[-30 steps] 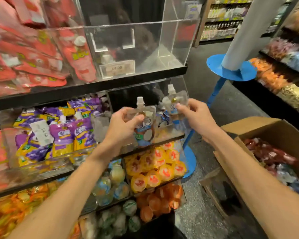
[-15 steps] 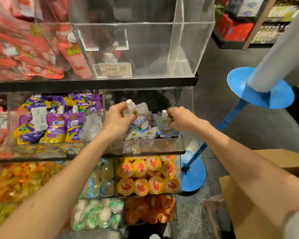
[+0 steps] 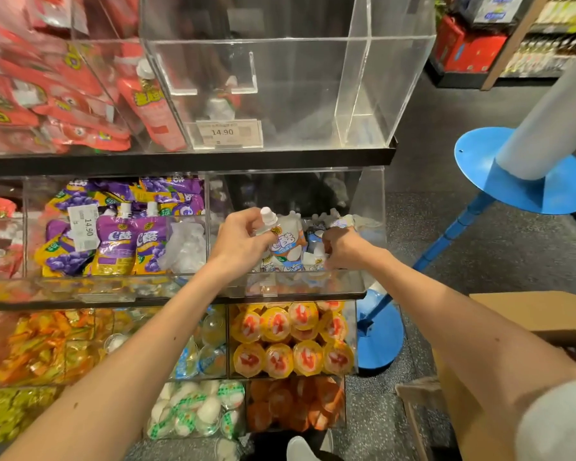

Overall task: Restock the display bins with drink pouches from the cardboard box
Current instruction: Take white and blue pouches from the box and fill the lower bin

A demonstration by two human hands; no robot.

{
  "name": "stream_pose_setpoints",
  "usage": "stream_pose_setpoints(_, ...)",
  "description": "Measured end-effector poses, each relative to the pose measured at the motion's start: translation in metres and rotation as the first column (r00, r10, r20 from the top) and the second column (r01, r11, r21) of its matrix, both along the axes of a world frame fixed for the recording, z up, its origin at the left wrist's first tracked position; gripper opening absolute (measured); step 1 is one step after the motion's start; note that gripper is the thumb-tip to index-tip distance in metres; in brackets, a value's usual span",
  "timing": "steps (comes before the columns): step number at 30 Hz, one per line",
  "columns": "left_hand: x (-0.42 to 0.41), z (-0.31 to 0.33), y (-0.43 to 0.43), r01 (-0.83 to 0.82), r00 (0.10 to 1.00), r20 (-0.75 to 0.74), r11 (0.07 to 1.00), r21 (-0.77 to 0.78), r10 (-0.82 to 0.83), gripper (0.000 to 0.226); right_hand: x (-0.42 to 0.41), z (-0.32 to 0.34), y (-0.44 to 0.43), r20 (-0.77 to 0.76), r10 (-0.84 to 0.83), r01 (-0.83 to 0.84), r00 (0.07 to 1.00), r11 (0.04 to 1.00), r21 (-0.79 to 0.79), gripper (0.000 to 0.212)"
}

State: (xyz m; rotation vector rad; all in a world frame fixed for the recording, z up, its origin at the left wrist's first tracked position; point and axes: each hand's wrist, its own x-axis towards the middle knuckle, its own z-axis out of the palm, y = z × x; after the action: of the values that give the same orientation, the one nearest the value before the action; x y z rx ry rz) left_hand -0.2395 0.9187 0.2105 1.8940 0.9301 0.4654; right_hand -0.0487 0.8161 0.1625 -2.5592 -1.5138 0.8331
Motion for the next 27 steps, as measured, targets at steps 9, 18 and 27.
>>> stream_pose_setpoints(9, 0.024, 0.014, 0.0, 0.101, 0.995, -0.025, 0.989, 0.104, -0.099, 0.025, 0.017, 0.068, -0.019, -0.208, -0.001, 0.013, 0.978, 0.998, 0.055, 0.06)
stream_pose_setpoints(18, 0.1, 0.009, -0.034, 0.415, 0.91, -0.127, 0.869, 0.27, -0.395, 0.008, 0.014, 0.105, -0.042, 0.31, 0.029, -0.053, 0.95, 0.996, 0.071, 0.024)
stream_pose_setpoints(27, 0.111, -0.029, -0.024, 0.485, 0.826, -0.443, 0.839, 0.246, -0.348, 0.015, 0.0, 0.066, -0.027, 0.385, 0.169, -0.186, 0.907, 0.982, 0.007, 0.029)
